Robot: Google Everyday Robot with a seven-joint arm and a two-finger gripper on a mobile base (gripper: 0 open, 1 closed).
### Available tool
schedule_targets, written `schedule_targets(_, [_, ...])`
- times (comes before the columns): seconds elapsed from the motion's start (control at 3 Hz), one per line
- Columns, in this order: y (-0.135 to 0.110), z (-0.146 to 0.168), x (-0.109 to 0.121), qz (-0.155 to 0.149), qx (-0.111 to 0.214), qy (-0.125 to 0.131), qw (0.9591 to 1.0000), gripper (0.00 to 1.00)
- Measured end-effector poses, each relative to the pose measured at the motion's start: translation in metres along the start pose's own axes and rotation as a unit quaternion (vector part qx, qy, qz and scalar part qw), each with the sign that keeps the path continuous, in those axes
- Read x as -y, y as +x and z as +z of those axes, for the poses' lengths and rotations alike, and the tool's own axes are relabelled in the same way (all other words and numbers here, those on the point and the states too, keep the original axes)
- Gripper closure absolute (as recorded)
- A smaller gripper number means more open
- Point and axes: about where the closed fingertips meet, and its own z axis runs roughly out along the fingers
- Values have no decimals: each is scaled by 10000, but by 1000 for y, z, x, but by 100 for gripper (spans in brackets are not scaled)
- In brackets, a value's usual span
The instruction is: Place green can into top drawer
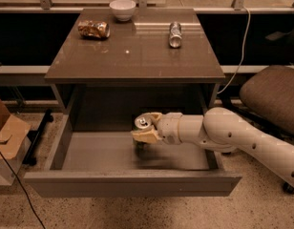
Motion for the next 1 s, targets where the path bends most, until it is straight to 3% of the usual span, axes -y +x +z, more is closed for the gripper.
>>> schedule_targets(0.67, [-2, 3, -3, -4, 4, -39, 10000, 7])
schedule_targets(1.0, [-2, 4, -4, -7, 5, -49, 10000, 0])
